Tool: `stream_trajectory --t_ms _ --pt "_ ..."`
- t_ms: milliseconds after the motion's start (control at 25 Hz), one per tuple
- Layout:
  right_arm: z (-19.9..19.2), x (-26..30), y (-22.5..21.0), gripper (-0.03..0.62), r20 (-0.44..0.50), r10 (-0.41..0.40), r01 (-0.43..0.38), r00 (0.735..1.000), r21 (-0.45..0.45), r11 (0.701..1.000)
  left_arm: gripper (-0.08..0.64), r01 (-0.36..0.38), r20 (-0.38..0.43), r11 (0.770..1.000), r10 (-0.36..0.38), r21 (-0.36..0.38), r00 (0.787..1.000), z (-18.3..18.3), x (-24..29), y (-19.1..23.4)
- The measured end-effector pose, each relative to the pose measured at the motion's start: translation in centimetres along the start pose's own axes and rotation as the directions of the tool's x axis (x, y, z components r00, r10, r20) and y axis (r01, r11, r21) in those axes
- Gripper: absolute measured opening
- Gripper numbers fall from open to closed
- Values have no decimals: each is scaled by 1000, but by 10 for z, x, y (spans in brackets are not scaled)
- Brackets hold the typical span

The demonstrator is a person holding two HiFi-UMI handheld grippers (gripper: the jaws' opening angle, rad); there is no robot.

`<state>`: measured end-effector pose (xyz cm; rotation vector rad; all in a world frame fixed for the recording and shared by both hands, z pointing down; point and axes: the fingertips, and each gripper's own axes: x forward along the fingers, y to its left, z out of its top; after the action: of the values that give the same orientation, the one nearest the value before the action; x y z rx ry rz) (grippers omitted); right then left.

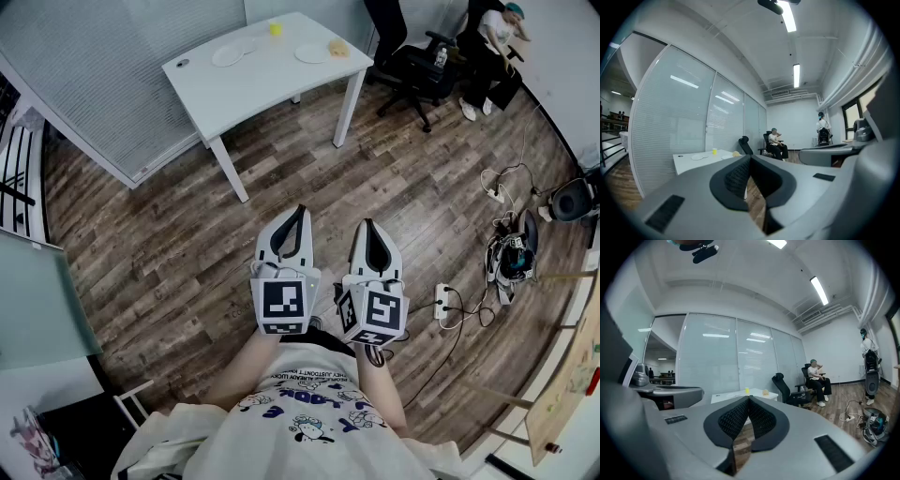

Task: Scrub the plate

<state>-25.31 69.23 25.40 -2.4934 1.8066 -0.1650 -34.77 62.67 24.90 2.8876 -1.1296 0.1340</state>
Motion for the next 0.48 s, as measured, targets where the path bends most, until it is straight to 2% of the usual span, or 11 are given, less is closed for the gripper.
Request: stream_trajectory --t_ms 480 --pt "-4 -2 -6 -6 -4 6 -6 1000 24 1000 23 -18 -11 1000 18 -11 1000 -5 1 -3"
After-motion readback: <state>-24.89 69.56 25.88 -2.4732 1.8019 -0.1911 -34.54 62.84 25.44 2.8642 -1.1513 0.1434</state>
